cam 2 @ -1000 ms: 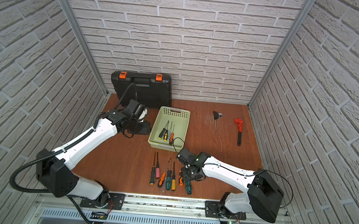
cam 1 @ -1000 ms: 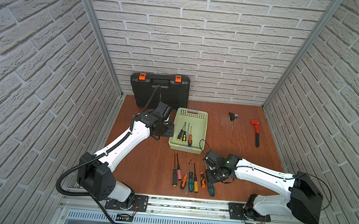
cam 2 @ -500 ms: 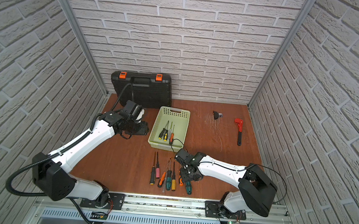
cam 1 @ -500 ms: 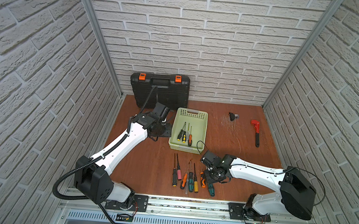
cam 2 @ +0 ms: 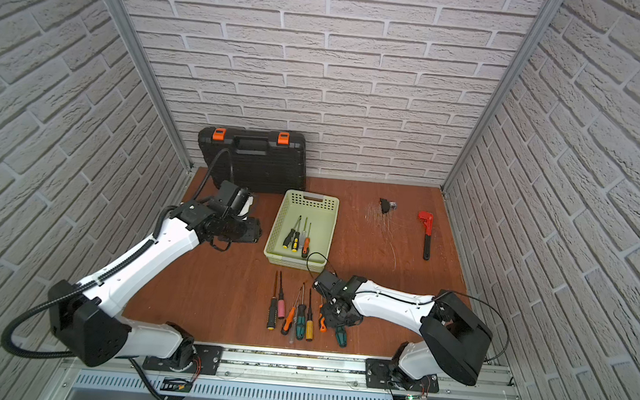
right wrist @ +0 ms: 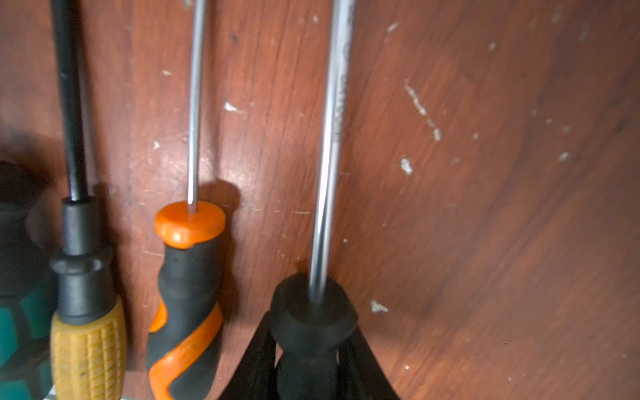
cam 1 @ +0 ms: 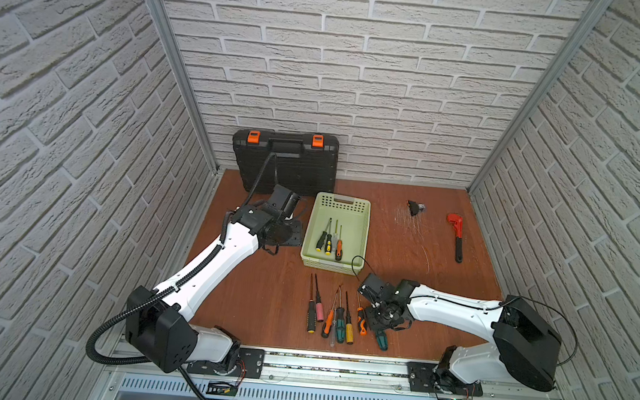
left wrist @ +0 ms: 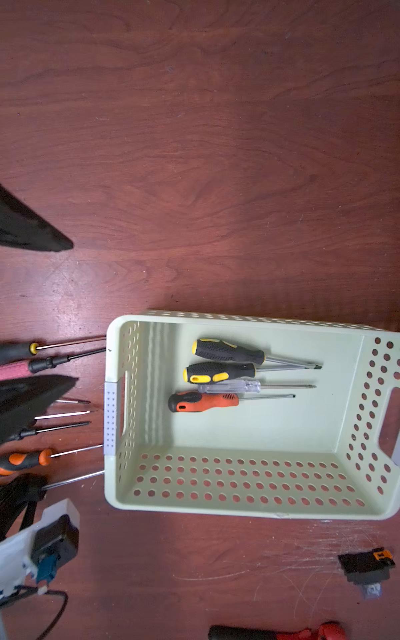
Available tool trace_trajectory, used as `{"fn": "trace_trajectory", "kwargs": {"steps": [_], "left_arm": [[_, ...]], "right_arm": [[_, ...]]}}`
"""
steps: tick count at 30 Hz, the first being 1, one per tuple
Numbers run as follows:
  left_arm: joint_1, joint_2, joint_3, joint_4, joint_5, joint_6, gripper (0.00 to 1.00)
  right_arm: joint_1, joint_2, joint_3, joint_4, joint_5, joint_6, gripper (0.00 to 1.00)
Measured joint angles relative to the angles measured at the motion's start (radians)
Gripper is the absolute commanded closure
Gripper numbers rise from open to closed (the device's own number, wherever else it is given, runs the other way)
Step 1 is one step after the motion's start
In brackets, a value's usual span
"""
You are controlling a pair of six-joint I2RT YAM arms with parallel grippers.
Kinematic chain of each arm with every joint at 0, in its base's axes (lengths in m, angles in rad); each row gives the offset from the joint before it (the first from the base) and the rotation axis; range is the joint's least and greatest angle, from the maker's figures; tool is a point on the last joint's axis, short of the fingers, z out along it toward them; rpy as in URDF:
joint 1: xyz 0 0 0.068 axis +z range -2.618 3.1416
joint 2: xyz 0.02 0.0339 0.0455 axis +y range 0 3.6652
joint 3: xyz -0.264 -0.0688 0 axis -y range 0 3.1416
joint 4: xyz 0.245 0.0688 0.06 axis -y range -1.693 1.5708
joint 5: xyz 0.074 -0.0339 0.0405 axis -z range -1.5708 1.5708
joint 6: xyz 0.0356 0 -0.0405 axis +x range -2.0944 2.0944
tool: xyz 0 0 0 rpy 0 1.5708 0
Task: Put the screwdriver in the bin
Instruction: Pick up the screwdriver from the bottom-center of the table, then place the screwdriver into the bin.
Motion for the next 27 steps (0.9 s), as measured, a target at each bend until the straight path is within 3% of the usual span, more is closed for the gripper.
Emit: {"fn": "trace_trajectory", "kwargs": {"steps": [7,16,21,27], "left_arm": [[0.000,-0.055,-0.022,-0.006,-0.010,-0.024,0.42],[0.016,-0.079,-0.032,-0.032,-0.029,-0.029,0.42],[0.032,-0.079,-0.032,-0.046,-0.031,-0.025,0.42],[0.034,-0.087,-0.059,-0.056,-0.043,-0.016,0.42]], "right_arm": [[0.000,-0.134,0.005,-0.078,0.031,0.017,0.94],[-0.031,-0.344,0.237,-0.280,0.108,0.030,0.94],[-0.122,-0.285,0.408,-0.289,0.092,-0.029,0.94],[-0.209,-0.058,0.592,-0.196,0.032,-0.113,0.94]]}}
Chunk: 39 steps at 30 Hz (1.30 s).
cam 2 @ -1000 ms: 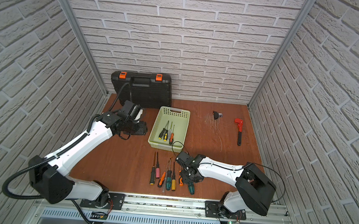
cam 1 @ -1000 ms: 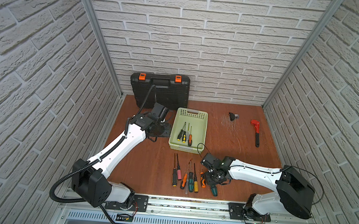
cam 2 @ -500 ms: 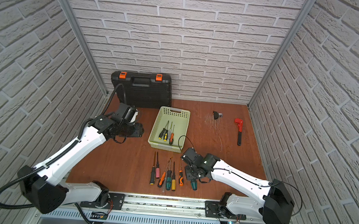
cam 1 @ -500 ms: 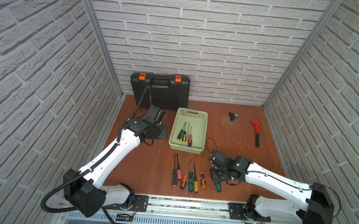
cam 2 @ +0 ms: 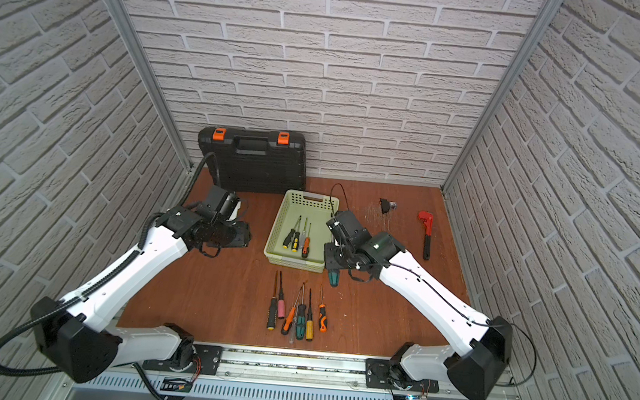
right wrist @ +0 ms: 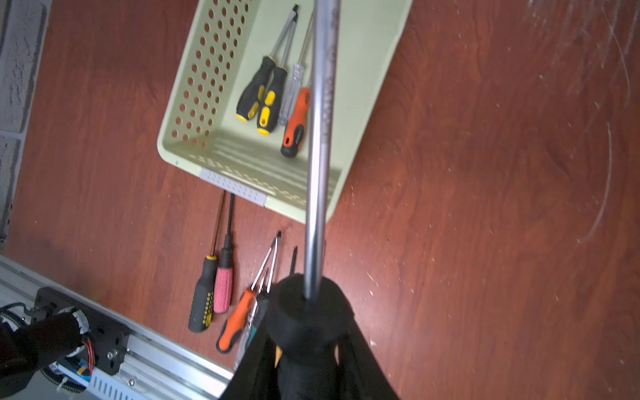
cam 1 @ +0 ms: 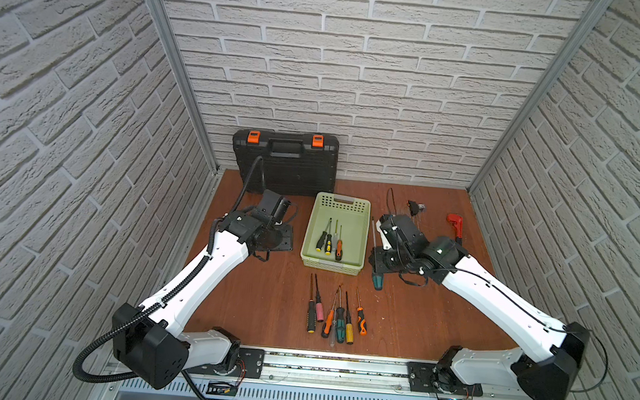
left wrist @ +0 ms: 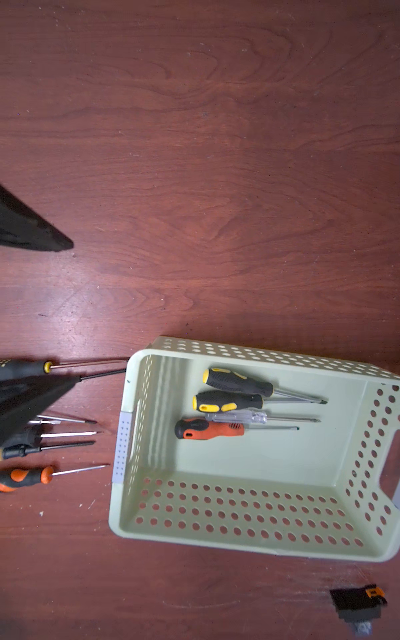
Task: Put the screwdriver in the bin
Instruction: Place the screwdriver into the bin.
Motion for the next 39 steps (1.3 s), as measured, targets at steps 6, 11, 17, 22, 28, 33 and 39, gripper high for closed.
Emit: {"fn": "trace_trajectory", "kwargs": {"steps": [6,11,17,22,28,33,39], "left_arm": [[0.001,-0.019,-0.015,-0.003,-0.040,0.021,0.42],[0.003,-0.083,-0.090,0.001,-0.063,0.021,0.42],[0.004,-0.148,-0.137,-0.003,-0.087,0.018,0.42],[0.008,-0.167,-0.146,-0.002,-0.098,0.019,0.42],[0.008,-0.161,-0.153,0.013,-0.096,0.016,0.42],[0.009,-0.182,-0.188,0.021,-0.095,0.002,0.42],[0.008,-0.182,-0.188,0.027,-0.092,-0.006,0.42]], "right_arm": [[-0.062,0.267,0.187,0.043,-0.092,-0.071,0.95],[-0.089,0.512,0.408,0.030,-0.129,-0.145,0.95],[-0.123,0.654,0.470,0.019,-0.138,-0.175,0.94],[-0.141,0.739,0.486,0.021,-0.137,-0.175,0.94],[-0.147,0.823,0.524,0.028,-0.135,-0.169,0.93],[-0.151,0.853,0.552,0.028,-0.119,-0.169,0.92],[-0.154,0.861,0.561,0.031,-0.114,-0.164,0.88]]}}
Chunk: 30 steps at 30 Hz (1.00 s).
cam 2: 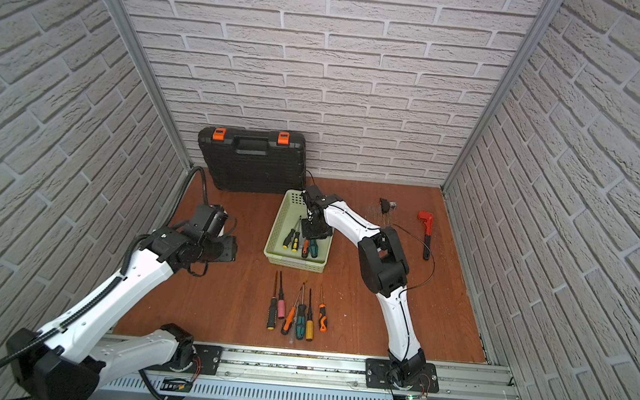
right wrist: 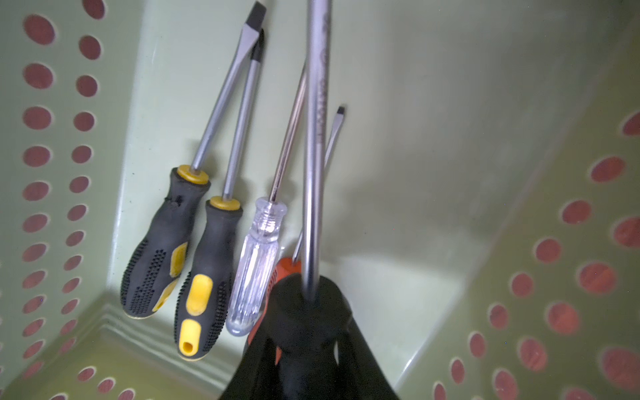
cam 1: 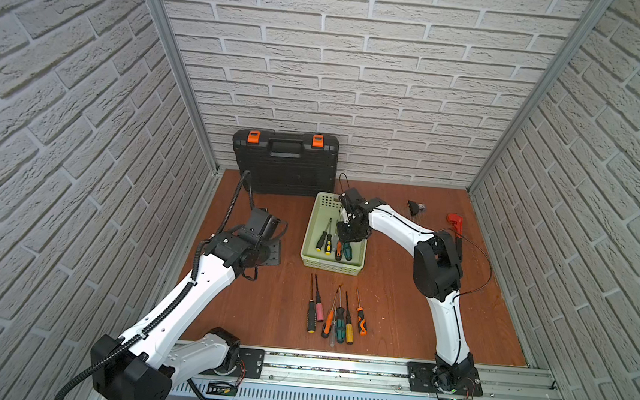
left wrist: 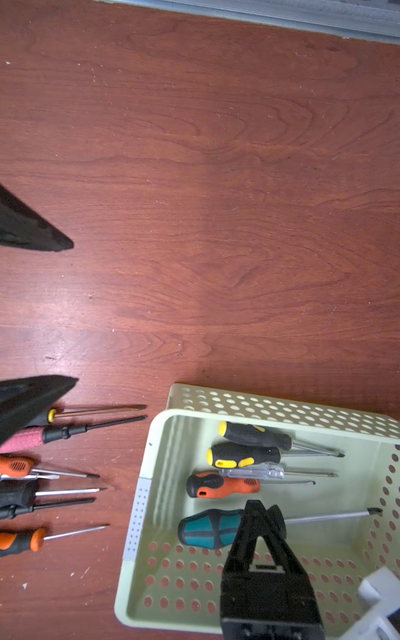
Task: Put the screwdriver in the bin
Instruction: Place the screwdriver into the bin.
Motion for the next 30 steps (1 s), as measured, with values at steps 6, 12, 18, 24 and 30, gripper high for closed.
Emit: {"fn": "trace_trajectory", "kwargs": {"steps": [6,12,18,24,30], "left_arm": [[0.000,-0.039,-0.003,-0.001,-0.002,-0.005,0.42],[0.000,-0.074,-0.003,-0.008,-0.012,-0.019,0.42],[0.000,-0.075,-0.005,-0.019,-0.011,-0.022,0.41],[0.000,-0.048,0.013,-0.045,0.003,-0.024,0.41],[-0.003,-0.038,0.015,-0.049,0.101,-0.050,0.43]], "right_arm": [[-0.001,0.022,0.000,0.000,0.013,0.006,0.86],[-0.002,0.029,0.000,0.000,0.017,0.016,0.73],[-0.003,0.028,-0.002,0.004,0.027,0.015,0.59],[-0.003,-0.005,-0.023,0.017,0.035,-0.003,0.59],[0.002,-0.122,-0.031,0.031,0.033,-0.035,0.58]]}}
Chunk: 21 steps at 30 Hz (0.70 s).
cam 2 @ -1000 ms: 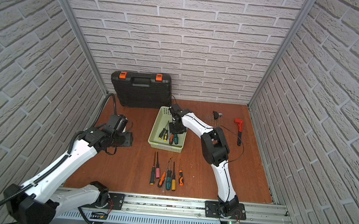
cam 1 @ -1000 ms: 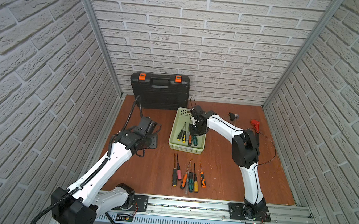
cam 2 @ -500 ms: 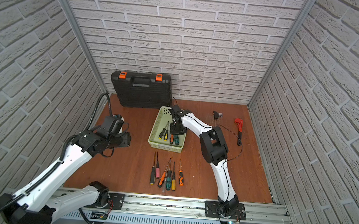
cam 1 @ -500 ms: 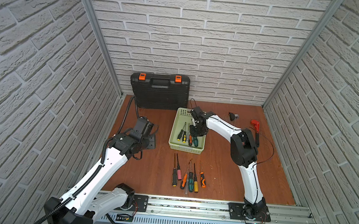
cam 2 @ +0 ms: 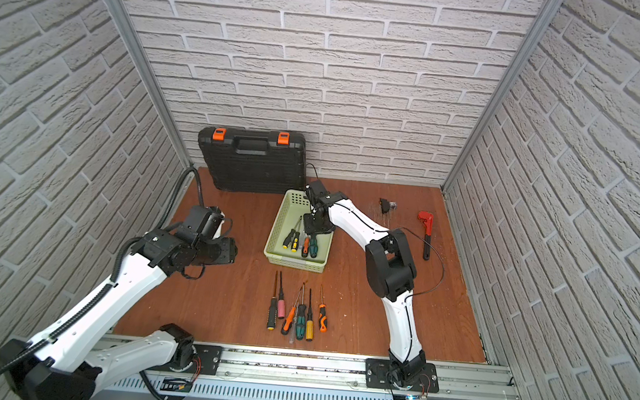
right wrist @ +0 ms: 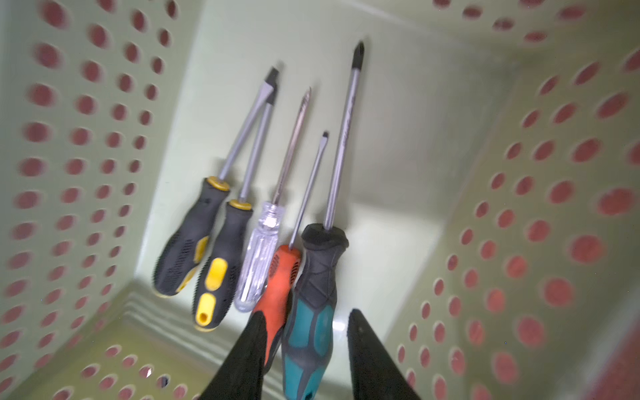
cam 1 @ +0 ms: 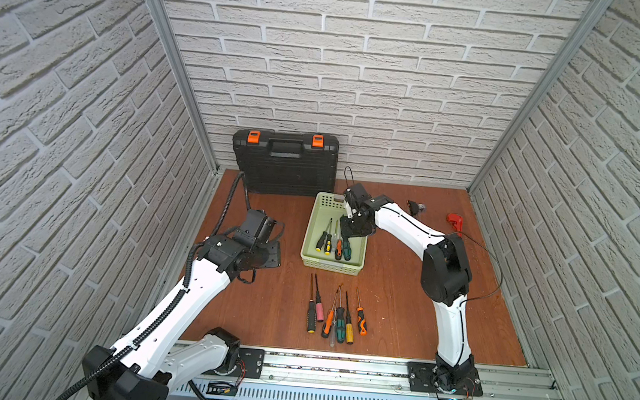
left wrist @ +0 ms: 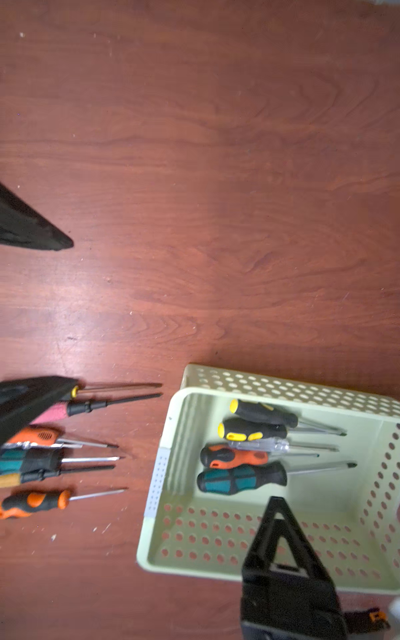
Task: Put the screwdriver in the bin
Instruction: Place the screwdriver into the bin, then pick up the screwdriver from the bottom-center of the table.
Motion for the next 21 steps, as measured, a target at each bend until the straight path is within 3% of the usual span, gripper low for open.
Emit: {"fn": "trace_trajectory", "kwargs": {"steps": [3,6,14,21], "left_arm": [[-0.036,0.018,-0.018,0.007,0.062,-0.029,0.44],[-0.129,0.052,-0.044,0.008,0.093,-0.065,0.44],[-0.443,0.180,-0.149,0.108,0.116,-0.257,0.45],[-0.547,0.292,-0.183,0.200,0.115,-0.395,0.46]], "right_arm": [[0.006,-0.088,0.000,0.015,0.000,-0.028,0.58],[0.014,-0.193,-0.028,0.052,-0.017,-0.039,0.58],[0.040,-0.514,-0.334,0.206,-0.068,-0.027,0.57],[0.042,-0.593,-0.505,0.267,-0.098,0.002,0.57]]}}
